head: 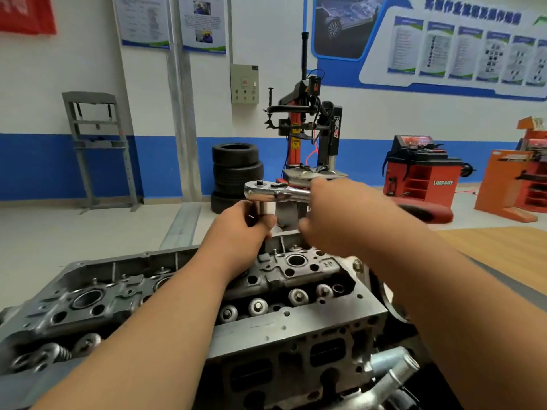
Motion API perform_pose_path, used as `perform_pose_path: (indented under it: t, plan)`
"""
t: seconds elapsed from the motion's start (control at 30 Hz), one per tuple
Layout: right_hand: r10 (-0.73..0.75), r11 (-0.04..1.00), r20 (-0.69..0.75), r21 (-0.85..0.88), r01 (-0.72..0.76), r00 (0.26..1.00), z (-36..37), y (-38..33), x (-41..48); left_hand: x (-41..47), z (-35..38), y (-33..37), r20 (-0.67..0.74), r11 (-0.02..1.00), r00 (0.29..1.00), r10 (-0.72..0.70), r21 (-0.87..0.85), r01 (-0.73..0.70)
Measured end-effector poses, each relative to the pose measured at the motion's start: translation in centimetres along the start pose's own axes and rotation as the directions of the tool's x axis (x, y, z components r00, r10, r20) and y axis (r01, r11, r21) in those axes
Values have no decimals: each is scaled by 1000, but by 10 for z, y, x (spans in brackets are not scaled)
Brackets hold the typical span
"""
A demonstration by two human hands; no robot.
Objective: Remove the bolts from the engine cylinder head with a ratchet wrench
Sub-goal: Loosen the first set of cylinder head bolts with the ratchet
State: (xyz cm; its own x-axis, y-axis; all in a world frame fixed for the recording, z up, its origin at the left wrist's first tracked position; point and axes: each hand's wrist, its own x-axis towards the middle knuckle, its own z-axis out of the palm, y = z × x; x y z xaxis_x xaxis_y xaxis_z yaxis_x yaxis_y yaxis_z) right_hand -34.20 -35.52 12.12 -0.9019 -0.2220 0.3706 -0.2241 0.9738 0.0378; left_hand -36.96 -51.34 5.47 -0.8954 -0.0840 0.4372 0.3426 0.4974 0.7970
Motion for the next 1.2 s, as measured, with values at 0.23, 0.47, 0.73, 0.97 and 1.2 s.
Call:
perform_pose_path:
  t: [0.23,0.47,0.73,0.97,1.2]
  plan:
    - [-71,995,61,75,67,996,28,-7,101,4,0,-7,5,999,999,-31,-37,32]
    - [-162,933,24,331,145,987,40,-23,110,0,0,-3,60,1000,998,-28,10,27]
    - [66,998,-118,7,-66,991,21,10,-2,-4,0,2,62,999,998,-28,16,27]
    - [65,997,-124,-31,-69,990,15,-5,-14,-3,0,-1,51,1000,998,-27,1,27]
    - [-19,999,114,34,16,993,19,-4,94,4,1,-7,45,999,998,-39,-21,40]
